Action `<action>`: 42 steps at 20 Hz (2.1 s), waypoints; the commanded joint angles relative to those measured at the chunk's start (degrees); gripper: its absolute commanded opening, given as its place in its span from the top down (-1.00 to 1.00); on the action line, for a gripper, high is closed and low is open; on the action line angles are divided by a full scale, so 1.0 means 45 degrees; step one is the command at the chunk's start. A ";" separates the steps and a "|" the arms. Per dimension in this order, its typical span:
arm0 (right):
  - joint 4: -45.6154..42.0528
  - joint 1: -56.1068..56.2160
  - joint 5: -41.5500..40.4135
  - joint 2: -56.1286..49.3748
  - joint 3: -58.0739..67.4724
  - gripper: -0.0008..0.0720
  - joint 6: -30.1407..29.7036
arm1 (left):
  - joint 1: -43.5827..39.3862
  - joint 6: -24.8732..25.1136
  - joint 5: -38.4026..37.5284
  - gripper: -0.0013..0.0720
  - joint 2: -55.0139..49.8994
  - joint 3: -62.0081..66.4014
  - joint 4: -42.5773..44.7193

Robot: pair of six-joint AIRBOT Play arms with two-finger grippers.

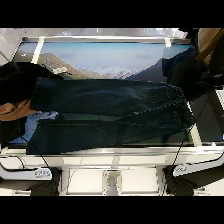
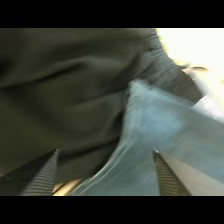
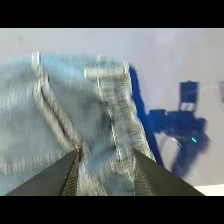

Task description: Fold the clothes and pants, and hang the long-sleeved shirts on hangers.

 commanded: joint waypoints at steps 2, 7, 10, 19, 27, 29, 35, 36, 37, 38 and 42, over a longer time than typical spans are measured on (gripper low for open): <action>-0.0568 -0.1642 0.2395 0.2803 -0.1336 0.00 -0.0869 | 0.2511 0.0214 -0.2059 -0.61 0.3963 -0.3390 0.2312; -0.0481 -0.3910 0.2079 0.6135 -0.7038 0.00 -0.2186 | 0.7271 0.0039 -0.1122 -0.61 0.7990 -0.9602 0.0413; -0.0466 -0.4784 0.1739 0.6708 -0.9389 -0.03 -0.2263 | 0.8349 0.0398 -0.0699 -0.61 0.7689 -1.0958 -0.2467; 0.2273 -0.4789 0.2229 0.6708 -0.9952 -0.02 -0.2239 | 0.3769 0.1185 -0.0801 -0.62 0.1889 -0.9374 -0.3245; 0.2472 -0.4789 0.3735 0.6708 -0.9957 -0.02 -0.2147 | 0.1418 -0.0068 -0.0981 -0.62 -0.1413 -0.5872 -0.2837; 0.2472 -0.4789 0.3691 0.6708 -0.9957 -0.02 -0.2147 | 0.1273 0.0699 -0.1073 -0.62 -0.1525 -0.5693 -0.3483; 0.2472 -0.4789 0.3619 0.6708 -0.9957 -0.01 -0.1933 | 0.1379 0.2293 -0.2841 -0.62 -0.1909 -0.5693 -0.3419; 0.2477 -0.4789 0.3570 0.6708 -0.9957 -0.01 -0.1841 | 0.1379 0.2497 -0.2861 -0.62 -0.1943 -0.5693 -0.3473; 0.2482 -0.4789 0.3551 0.6708 -0.9957 -0.01 -0.1753 | 0.1311 0.2623 -0.2851 -0.62 -0.1977 -0.5693 -0.3512; 0.2487 -0.4789 0.3551 0.6708 -0.9957 -0.01 -0.1661 | 0.1258 0.2744 -0.2817 -0.62 -0.2035 -0.5693 -0.3507; 0.2492 -0.4789 0.3784 0.6713 -0.9957 -0.02 -0.1175 | 0.1219 0.2997 -0.2880 0.37 -0.2147 -0.5688 -0.3468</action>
